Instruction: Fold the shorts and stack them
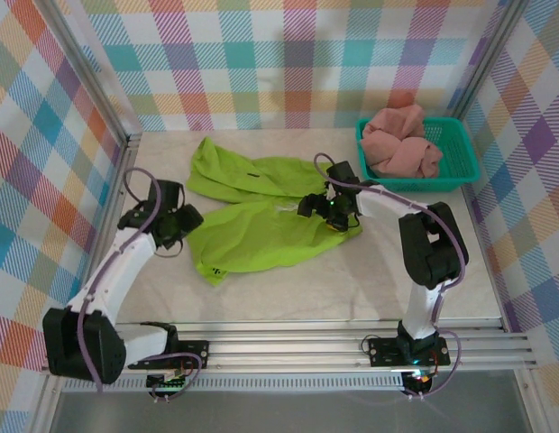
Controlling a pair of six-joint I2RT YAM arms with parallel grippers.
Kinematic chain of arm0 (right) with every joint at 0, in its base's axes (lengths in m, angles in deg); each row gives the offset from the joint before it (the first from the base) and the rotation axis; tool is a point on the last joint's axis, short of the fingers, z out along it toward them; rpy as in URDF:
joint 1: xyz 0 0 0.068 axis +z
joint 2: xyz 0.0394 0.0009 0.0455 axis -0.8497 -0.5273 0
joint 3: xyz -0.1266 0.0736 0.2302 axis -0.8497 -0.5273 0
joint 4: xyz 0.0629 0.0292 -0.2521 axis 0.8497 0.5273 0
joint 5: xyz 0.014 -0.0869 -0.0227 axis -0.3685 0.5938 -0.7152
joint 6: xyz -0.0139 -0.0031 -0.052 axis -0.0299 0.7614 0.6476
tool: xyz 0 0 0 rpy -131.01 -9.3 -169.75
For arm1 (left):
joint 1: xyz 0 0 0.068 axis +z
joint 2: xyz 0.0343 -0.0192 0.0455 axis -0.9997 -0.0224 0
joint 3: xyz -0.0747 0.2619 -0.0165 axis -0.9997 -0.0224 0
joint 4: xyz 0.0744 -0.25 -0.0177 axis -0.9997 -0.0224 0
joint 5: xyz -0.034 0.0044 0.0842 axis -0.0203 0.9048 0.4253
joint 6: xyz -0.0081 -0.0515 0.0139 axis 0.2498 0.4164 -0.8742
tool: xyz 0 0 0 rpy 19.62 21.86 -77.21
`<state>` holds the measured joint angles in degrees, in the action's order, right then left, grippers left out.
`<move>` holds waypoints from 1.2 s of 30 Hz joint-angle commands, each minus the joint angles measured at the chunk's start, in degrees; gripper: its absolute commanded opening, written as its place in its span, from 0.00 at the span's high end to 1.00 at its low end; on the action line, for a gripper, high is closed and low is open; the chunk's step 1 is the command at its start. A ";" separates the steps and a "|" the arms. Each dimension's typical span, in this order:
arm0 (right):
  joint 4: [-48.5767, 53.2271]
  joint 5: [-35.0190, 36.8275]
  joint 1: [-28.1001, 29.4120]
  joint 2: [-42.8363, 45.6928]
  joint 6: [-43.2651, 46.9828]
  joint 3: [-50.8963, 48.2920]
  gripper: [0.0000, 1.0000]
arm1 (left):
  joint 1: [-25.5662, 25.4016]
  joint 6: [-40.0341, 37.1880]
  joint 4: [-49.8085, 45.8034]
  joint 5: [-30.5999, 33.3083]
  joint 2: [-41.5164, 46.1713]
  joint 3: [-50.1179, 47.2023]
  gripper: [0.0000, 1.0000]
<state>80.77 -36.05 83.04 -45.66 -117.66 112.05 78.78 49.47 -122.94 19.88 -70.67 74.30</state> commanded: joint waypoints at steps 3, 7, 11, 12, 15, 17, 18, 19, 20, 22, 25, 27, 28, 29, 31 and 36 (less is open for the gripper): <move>-2.85 -5.28 4.16 5.58 1.45 2.96 0.03 | -7.46 6.02 -2.17 0.74 6.06 -7.33 0.30; -2.53 -5.51 5.82 6.39 2.07 5.26 0.03 | -12.11 8.75 -5.79 6.44 6.80 -10.25 0.30; -2.03 -3.94 5.81 6.56 1.82 5.07 0.03 | -16.61 12.84 -3.51 6.27 7.14 -14.84 0.31; -1.90 -3.80 5.81 6.54 1.84 4.99 0.04 | -17.85 13.77 -2.63 6.45 6.85 -15.73 0.32; -2.10 -3.89 5.82 6.66 1.69 4.17 0.04 | -19.87 15.11 1.00 5.76 4.94 -17.77 0.36; -2.34 -3.80 5.81 6.78 1.58 3.67 0.04 | -20.50 15.07 2.84 5.69 3.09 -18.36 0.41; -2.33 -3.71 5.81 6.85 1.65 3.53 0.04 | -20.69 14.96 3.55 5.68 1.75 -18.54 0.43; -2.18 -3.52 5.81 7.00 1.75 3.49 0.04 | -20.78 14.77 4.32 5.72 0.67 -18.77 0.45; -2.02 -3.45 5.81 7.11 1.94 3.40 0.04 | -20.91 14.52 5.51 5.48 -0.54 -19.12 0.49; -1.71 -3.02 5.81 7.36 2.41 3.31 0.04 | -21.00 14.11 8.07 4.72 -2.95 -19.70 0.51; -1.28 -2.49 5.81 7.59 2.88 3.13 0.04 | -21.48 13.62 10.57 4.39 -5.97 -19.19 0.56; -1.18 -2.39 5.81 7.65 3.05 3.05 0.04 | -21.91 13.40 11.11 5.46 -6.40 -18.66 0.60; -1.18 -2.39 5.83 7.69 2.99 2.88 0.04 | -21.97 13.39 11.22 5.93 -6.31 -18.56 0.62; -1.18 -2.39 5.81 7.72 3.01 2.75 0.04 | -22.06 13.44 11.18 6.43 -6.16 -18.41 0.64; -1.31 -2.39 5.81 7.71 2.89 2.45 0.04 | -22.06 13.52 11.31 7.53 -5.88 -18.43 0.72; -1.36 -1.90 5.77 7.88 2.96 1.49 0.03 | -21.97 12.99 8.91 10.50 -5.35 -16.36 1.00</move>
<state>78.78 -38.60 88.92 -39.50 -115.67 114.43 57.23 62.75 -112.62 27.00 -77.03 55.72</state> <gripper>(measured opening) 0.964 0.049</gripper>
